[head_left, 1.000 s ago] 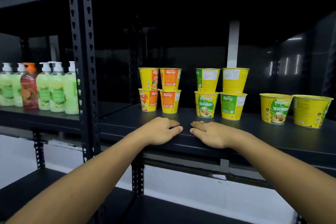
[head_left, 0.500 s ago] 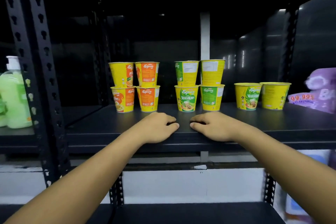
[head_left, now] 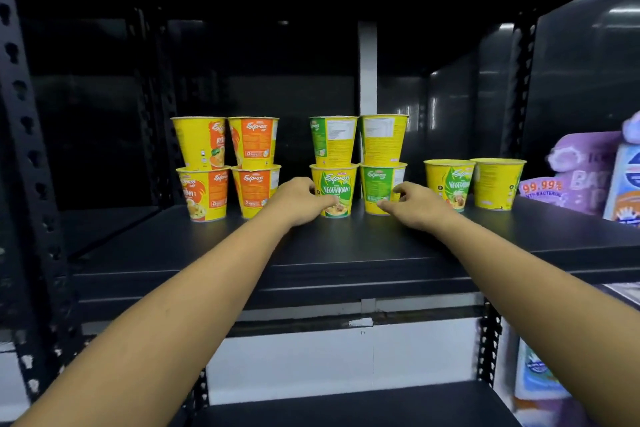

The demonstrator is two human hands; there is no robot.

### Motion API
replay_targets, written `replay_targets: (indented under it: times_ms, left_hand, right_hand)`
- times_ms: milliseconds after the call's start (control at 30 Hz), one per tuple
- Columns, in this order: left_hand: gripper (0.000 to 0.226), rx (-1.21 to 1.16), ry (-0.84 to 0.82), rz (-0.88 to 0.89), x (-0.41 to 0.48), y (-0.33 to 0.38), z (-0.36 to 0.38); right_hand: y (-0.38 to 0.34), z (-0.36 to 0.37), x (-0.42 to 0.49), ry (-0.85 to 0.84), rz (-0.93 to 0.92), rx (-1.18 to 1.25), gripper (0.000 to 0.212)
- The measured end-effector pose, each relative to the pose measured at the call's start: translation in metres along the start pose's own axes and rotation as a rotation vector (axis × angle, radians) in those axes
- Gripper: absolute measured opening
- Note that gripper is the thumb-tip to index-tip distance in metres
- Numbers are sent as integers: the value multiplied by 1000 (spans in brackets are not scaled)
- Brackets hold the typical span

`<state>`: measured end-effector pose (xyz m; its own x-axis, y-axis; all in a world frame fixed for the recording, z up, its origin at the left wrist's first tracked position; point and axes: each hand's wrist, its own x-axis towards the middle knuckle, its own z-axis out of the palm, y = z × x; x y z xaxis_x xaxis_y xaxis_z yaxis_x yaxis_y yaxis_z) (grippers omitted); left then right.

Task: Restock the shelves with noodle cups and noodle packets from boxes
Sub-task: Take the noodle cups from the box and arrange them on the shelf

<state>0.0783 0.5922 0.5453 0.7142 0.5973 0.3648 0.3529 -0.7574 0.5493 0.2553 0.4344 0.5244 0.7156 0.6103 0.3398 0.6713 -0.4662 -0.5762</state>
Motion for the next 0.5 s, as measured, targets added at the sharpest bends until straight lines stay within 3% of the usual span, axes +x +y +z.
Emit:
replay_targets:
  times_ms: [133,300,500]
  left_hand:
    - [77,-145,23,-114,22,2,14]
    - [85,-234,19,-151,47,3,25]
    - [82,-170,18,-118,57,-2,32]
  right_hand:
    - [8,-2,30,64,105,112,67]
    - [14,0,49,67,134,230,89]
    - [19,12,55,48,37,310,56]
